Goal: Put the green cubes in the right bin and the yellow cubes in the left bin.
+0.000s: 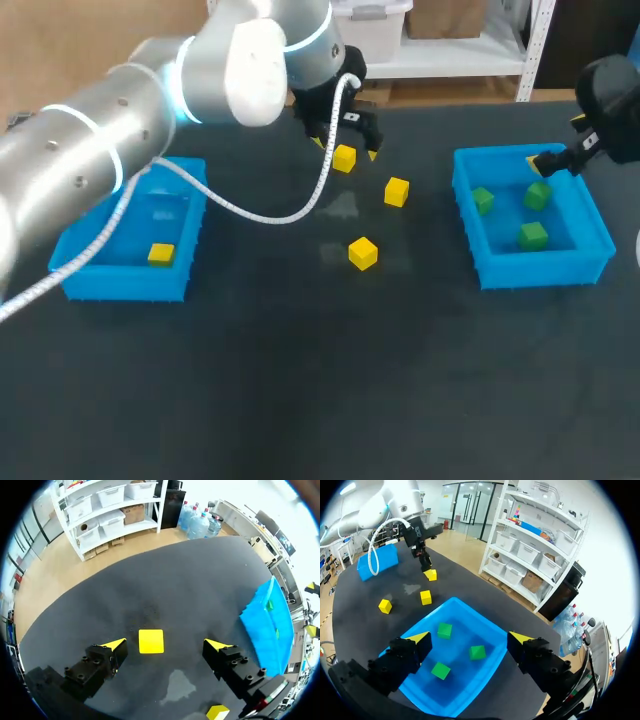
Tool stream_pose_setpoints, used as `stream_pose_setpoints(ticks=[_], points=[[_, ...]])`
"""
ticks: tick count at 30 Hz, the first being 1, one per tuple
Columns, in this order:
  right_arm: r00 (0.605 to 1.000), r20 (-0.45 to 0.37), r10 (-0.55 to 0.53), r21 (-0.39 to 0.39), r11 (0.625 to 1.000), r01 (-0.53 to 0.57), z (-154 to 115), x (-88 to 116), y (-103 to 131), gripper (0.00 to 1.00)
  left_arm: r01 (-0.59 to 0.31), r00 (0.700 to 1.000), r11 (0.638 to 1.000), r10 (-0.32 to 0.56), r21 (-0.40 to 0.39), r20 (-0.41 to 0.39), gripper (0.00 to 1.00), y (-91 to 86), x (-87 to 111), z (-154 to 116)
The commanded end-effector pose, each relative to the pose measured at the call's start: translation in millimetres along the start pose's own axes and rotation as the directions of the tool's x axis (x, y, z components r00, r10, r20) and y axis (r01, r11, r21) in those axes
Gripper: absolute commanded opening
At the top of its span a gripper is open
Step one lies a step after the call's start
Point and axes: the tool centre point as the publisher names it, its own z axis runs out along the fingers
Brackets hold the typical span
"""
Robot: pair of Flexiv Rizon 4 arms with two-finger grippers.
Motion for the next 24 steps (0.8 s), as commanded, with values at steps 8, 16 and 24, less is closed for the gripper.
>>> stream_pose_setpoints(ticks=[8,16,24], points=[[1.000,0.000,0.000,0.000,1.000,0.000,-0.7,-0.1,0.1,1.00,0.011,0.993,1.000,-0.013,-0.019,-0.120,1.00,5.5,-1.8,17.3],[1.000,0.000,0.000,0.000,1.000,0.000,-0.7,-0.1,0.1,1.00,0.003,0.992,0.999,-0.007,-0.035,-0.129,0.00,0.0,-2.0,21.2],[1.000,0.000,0.000,0.000,1.000,0.000,-0.7,-0.1,0.1,1.00,0.002,0.991,0.999,-0.009,-0.047,-0.134,0.00,2.1,4.9,20.0]])
